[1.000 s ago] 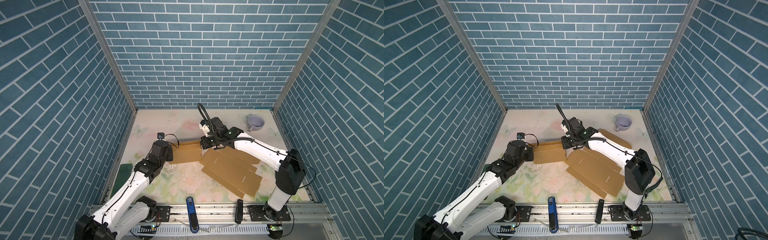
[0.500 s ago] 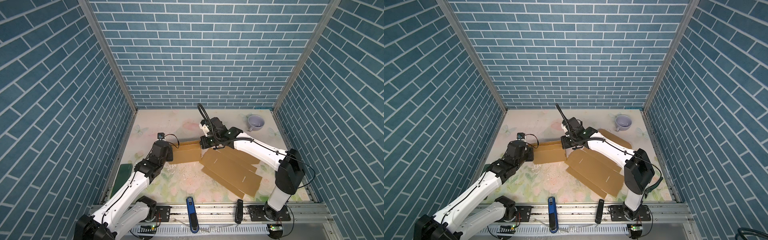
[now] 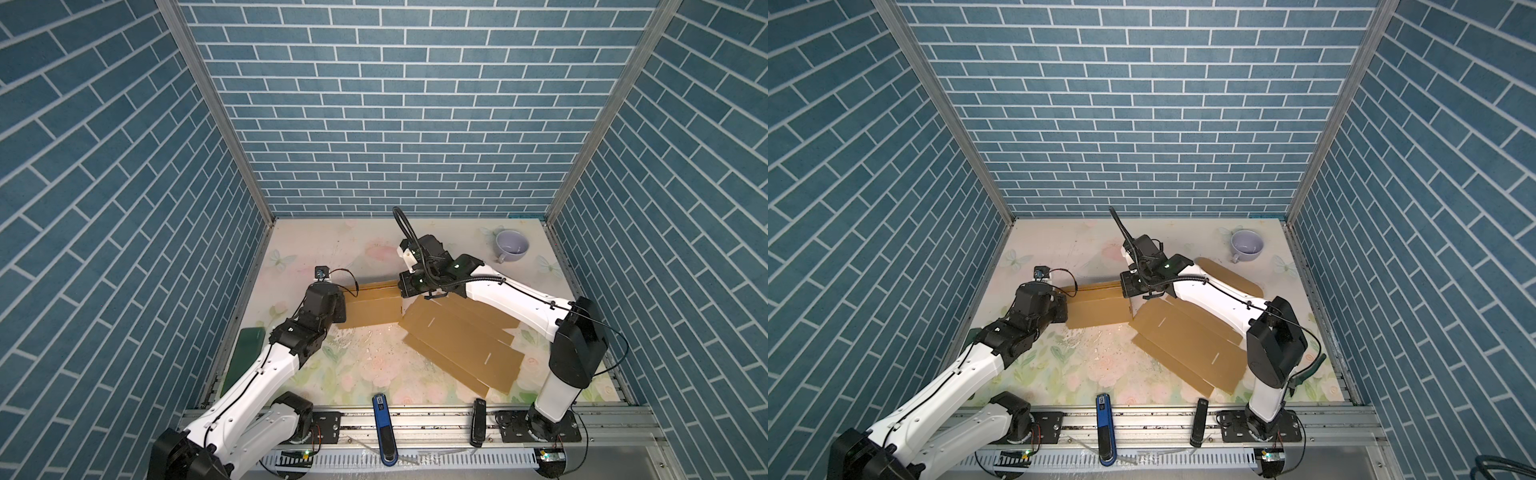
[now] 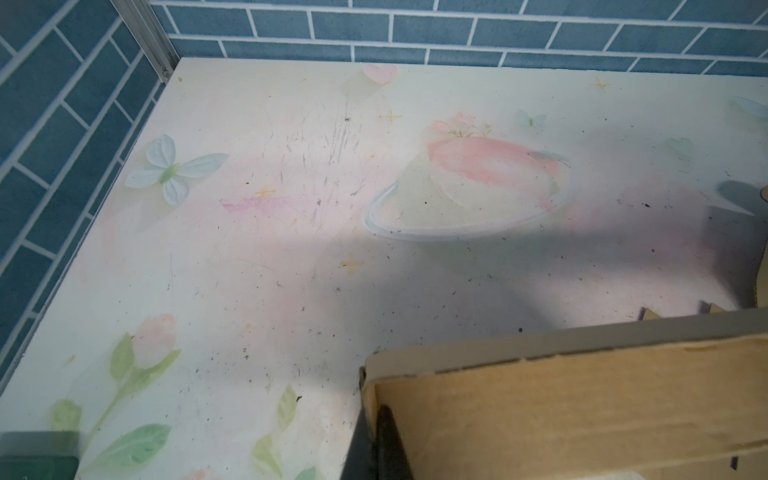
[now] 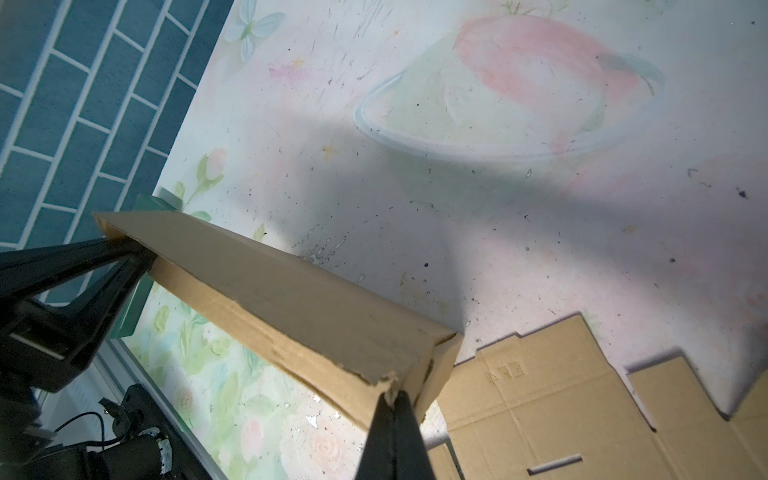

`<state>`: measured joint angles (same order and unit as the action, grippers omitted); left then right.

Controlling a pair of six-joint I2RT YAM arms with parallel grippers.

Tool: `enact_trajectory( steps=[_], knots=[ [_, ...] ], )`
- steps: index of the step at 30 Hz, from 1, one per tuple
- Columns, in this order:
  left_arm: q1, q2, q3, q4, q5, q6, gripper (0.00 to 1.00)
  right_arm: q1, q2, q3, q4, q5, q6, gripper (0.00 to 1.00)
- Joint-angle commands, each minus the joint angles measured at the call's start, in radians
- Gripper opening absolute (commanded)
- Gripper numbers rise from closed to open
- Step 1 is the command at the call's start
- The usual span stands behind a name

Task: Fold the paper box

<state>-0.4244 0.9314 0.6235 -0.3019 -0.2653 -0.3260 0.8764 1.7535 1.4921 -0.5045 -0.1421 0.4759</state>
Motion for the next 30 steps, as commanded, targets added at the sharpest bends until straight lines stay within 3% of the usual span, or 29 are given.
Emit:
enact_trajectory(
  steps=[1, 16, 30],
  knots=[
    [-0.023, 0.014, -0.032, -0.022, 0.058, -0.002, 0.00, 0.039, 0.020, -0.035, 0.037, -0.046, 0.025, 0.01],
    [-0.030, 0.020, -0.030, -0.020, 0.054, 0.000, 0.00, 0.044, 0.012, -0.027, 0.018, -0.040, 0.018, 0.01],
    [-0.030, 0.000, -0.063, -0.006, 0.047, -0.007, 0.00, 0.062, -0.007, -0.155, 0.125, -0.023, -0.037, 0.00]
  ],
)
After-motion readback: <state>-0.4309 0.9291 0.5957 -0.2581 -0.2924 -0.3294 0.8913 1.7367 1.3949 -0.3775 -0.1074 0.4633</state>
